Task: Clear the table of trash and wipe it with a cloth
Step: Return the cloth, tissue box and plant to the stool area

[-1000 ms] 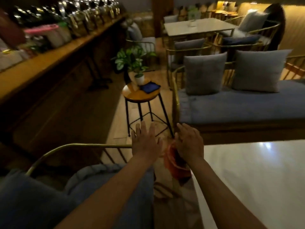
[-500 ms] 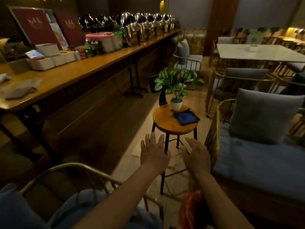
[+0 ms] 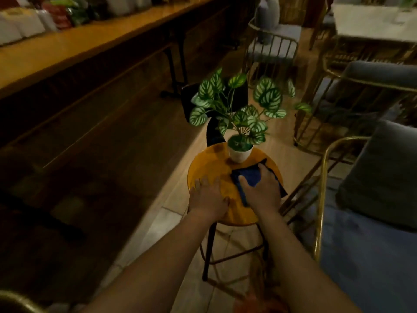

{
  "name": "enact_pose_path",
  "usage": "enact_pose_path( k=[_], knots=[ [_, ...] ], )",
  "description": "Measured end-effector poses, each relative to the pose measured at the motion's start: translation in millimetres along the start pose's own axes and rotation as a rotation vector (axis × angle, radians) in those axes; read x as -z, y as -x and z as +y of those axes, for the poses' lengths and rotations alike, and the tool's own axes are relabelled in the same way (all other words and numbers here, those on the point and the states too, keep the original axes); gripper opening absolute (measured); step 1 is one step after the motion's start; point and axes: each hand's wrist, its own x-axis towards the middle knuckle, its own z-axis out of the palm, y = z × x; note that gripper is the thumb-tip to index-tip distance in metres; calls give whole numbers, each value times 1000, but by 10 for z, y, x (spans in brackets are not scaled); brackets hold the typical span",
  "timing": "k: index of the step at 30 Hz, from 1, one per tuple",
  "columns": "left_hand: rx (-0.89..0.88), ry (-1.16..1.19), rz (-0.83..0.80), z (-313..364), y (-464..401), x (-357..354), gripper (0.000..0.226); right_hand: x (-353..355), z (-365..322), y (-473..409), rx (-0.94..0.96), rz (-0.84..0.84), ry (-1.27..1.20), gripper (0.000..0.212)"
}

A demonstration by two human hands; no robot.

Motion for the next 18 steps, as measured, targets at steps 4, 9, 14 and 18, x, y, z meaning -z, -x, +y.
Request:
enact_pose_path(
  k=[4, 9, 14, 18],
  knots=[
    [19, -17, -107, -97, -521, -298, 75, -288, -16, -621, -35, -25, -66, 105],
    [11, -152, -143, -198, -708, -521, 91, -534, -132, -1154, -2, 26, -98, 94],
    [17, -158, -139, -190, -715, -552, 93, -715, -171, -1398, -5, -62, -39, 74],
    [20, -146, -124, -192, -718, -559, 93, -711, -140, -1466, -74, -27, -188, 66]
  ],
)
